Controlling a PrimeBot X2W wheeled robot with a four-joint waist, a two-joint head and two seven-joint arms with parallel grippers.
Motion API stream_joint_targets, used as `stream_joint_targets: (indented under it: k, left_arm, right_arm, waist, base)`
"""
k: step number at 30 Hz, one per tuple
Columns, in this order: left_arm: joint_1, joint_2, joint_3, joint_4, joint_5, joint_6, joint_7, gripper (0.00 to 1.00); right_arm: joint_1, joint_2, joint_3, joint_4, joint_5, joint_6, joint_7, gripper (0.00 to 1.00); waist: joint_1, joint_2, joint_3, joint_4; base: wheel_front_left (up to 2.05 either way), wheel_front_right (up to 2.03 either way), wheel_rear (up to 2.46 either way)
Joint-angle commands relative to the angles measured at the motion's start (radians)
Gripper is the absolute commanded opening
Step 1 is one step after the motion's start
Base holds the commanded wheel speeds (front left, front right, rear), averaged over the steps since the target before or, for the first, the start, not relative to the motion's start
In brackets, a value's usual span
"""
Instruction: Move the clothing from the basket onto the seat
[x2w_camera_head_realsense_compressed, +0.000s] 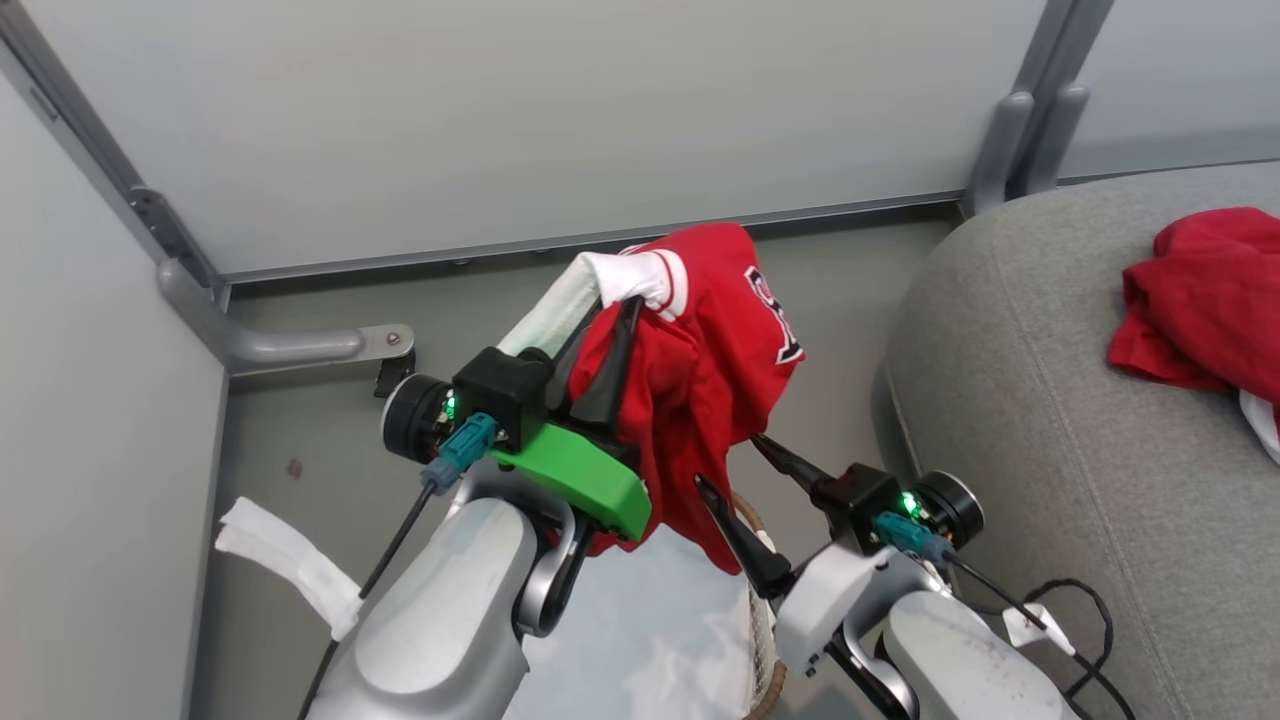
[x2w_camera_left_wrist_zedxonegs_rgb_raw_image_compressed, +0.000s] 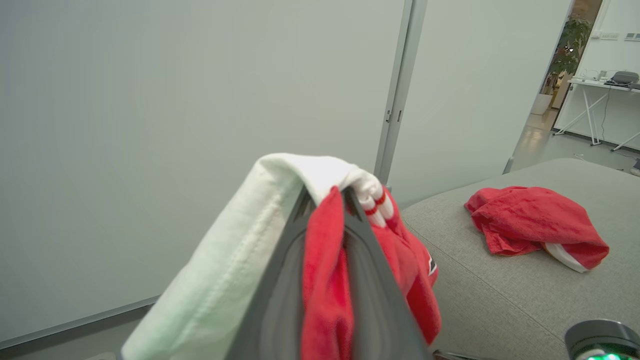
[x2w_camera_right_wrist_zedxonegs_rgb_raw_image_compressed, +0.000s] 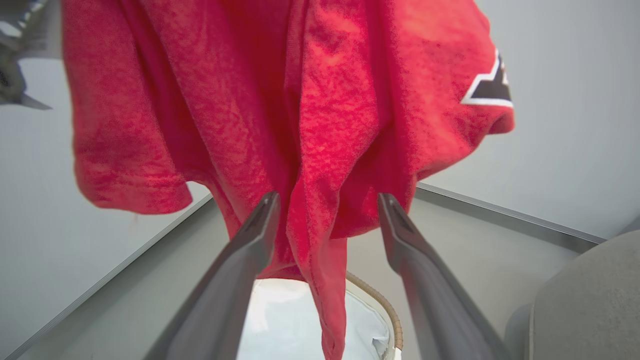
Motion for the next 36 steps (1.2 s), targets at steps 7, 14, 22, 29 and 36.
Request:
stream_joint_targets:
  k: [7, 14, 22, 29, 36]
  left_arm:
    - [-0.048, 0.002, -0.082, -0.014, -0.051, 0.011, -0.004, 0.0]
    - [-0.065, 0.002, -0.122, -0.016, -0.081, 0.027, -0.004, 0.0]
    - [-0.047, 0.002, -0.089, -0.003, -0.077, 0.034, -0.004, 0.0]
    - [-0.03, 0.002, -0.059, 0.003, -0.067, 0.029, -0.005, 0.0]
    - [0.004, 0.002, -0.033, 0.027, -0.056, 0.041, -0.004, 1.0]
  right_arm:
    - [-0.083, 0.011, 0.033, 0.082, 0.062, -0.001, 0.0, 0.72]
    - [-0.073, 0.01, 0.087, 0.121, 0.152, -0.001, 0.0, 0.0]
    - [0.002, 0.009, 0.071, 0.17, 0.145, -0.001, 0.0, 0.0]
    - [0.056, 0.008, 0.019, 0.169, 0.122, -0.001, 0.0, 0.0]
    - [0.094, 0.009, -0.086, -0.001, 0.115, -0.001, 0.0, 0.0]
  waist:
    - [0.0001, 0.0, 0.016, 0.055]
    - [0.0001, 0.0, 0.019, 0.074]
    - [0.0001, 0.0, 0.012, 0.055]
    - [0.0001, 0.0, -0.002, 0.033]
    - [0.0001, 0.0, -0.011, -0.011]
  base:
    - [0.0, 0.0, 0.0]
    - [0.0, 0.0, 0.0]
    - [0.0, 0.0, 0.0]
    - [0.0, 0.0, 0.0]
    - [0.0, 0.0, 0.0]
